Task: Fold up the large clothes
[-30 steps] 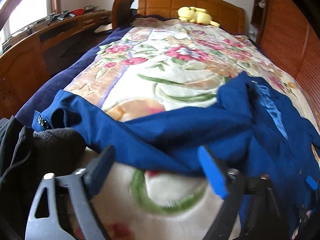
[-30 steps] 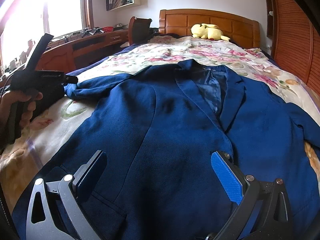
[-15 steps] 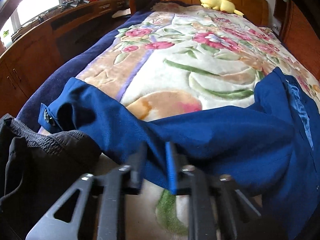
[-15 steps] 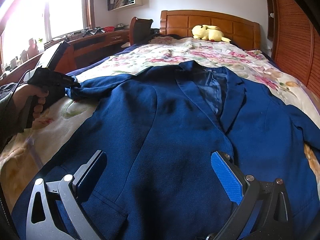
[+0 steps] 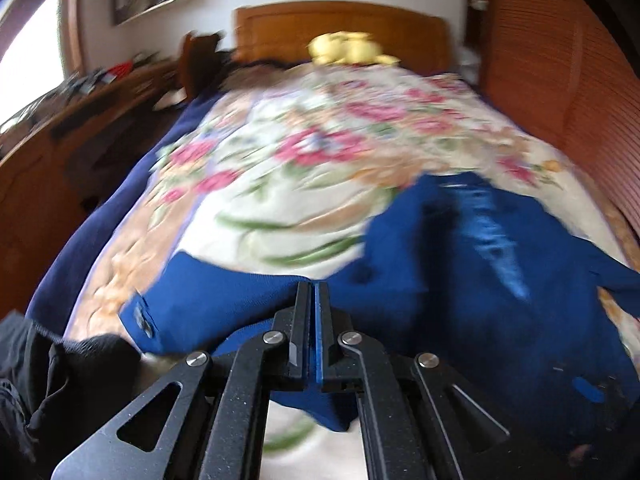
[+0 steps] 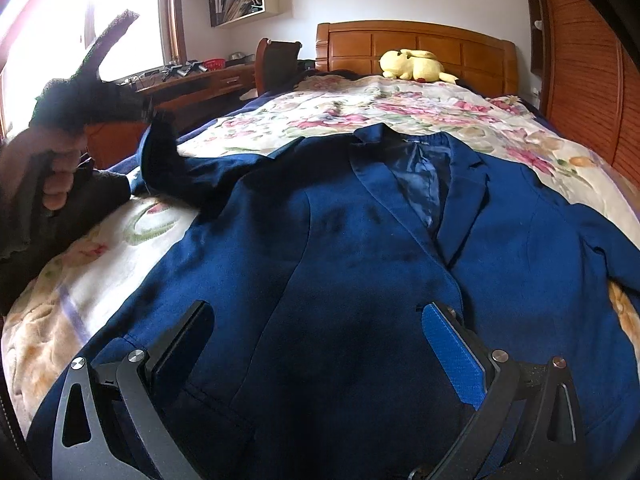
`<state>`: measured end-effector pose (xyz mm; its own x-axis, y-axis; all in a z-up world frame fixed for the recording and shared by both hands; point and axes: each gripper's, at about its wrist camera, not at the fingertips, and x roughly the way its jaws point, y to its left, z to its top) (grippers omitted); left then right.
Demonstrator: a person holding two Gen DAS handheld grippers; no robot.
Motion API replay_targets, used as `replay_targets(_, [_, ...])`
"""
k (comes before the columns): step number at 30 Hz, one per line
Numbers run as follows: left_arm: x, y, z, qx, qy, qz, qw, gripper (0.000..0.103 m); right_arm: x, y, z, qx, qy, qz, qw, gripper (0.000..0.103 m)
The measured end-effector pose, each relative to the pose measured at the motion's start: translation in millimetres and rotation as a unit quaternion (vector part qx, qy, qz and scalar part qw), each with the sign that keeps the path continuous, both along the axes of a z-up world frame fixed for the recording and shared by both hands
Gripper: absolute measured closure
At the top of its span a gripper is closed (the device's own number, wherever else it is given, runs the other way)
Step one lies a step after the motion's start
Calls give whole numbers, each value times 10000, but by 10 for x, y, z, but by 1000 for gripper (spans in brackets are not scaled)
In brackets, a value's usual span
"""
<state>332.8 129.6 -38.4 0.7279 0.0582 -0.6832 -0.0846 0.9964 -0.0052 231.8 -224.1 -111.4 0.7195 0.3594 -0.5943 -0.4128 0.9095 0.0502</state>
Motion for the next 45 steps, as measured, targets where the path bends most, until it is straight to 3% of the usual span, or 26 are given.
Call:
replay_targets(4, [-133,-443,180,27,-103,-524,9986,101,1,15,-1,-19,-14,-1,10000,0])
replay_targets(10, [-257,-626,139,153,137,-747,9970,100,1,13,-6,-12,-27,-5,10000,0])
replay_targets(12, [-293,-599,119,180,131,-763,9968,89,3,14,-7,-11,-34,-6,10000,0])
replay_targets(17, [-426,-442,133,119,52,-777,9969,74,-1,17,-15,-32,-39,1,10000,0])
replay_targets(21, [-418,-242,34,171,94,-551,9983,73,-4,24,-14,-48,-42,4,10000,0])
replay_targets(25, [-287,63,-245,189,357,-206,9990,73,-6,23,-15,-52,-41,4,10000,0])
replay_targets(30, [-99,483,-703,170,799,223,9964,71,-7,22,-14,-54,-50,3,10000,0])
replay_targets(37, [26,853,-1050,116,1078,713,9915,70,-17,40,-23,-99,-45,34,9999,0])
replay_targets(40, [86,914,-1158,61,1204,739,9899,65,-13,44,-26,-107,-37,44,9999,0])
replay_targets(45, [136,927,-1260,454,1242,883,9873,39,2,41,-25,-96,-25,46,9999,0])
